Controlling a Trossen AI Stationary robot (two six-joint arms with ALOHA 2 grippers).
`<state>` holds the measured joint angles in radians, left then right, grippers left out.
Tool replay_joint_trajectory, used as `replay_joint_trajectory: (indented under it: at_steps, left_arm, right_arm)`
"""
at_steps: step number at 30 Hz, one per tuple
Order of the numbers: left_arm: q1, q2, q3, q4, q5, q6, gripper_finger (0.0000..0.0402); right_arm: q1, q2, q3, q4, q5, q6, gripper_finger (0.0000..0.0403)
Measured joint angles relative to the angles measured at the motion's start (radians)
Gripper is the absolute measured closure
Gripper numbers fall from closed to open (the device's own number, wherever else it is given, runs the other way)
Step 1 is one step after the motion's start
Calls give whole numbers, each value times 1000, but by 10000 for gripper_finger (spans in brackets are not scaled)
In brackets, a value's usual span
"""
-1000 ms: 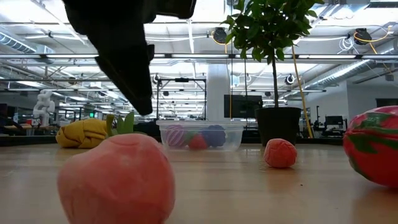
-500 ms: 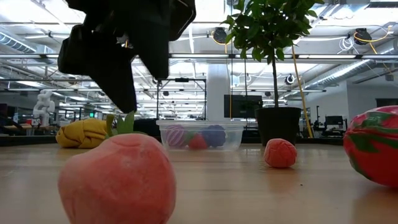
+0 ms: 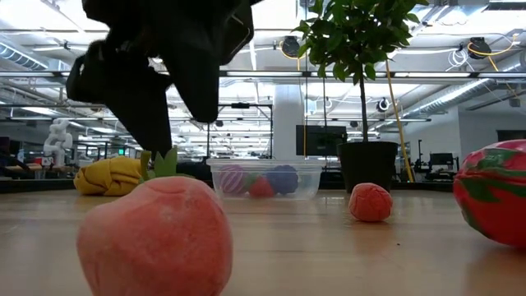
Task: Pick and placing Produce into tupperware
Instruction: Put the red strawberry into the transparent bin
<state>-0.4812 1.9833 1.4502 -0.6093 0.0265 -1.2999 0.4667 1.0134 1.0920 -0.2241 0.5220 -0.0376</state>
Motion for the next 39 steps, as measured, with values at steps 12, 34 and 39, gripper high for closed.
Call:
replay_joint_trajectory:
  at_steps: [12, 34, 39]
  left_arm:
    - [11, 56, 1, 18, 19, 4, 176]
    - [17, 99, 1, 14, 61, 12, 176]
    - [17, 99, 1, 6, 61, 21, 177]
  right_arm:
    - [0, 0, 0, -14, 0, 1, 94]
    - [0, 0, 0, -43, -1, 26, 94]
    - [0, 0, 0, -43, -1, 26, 94]
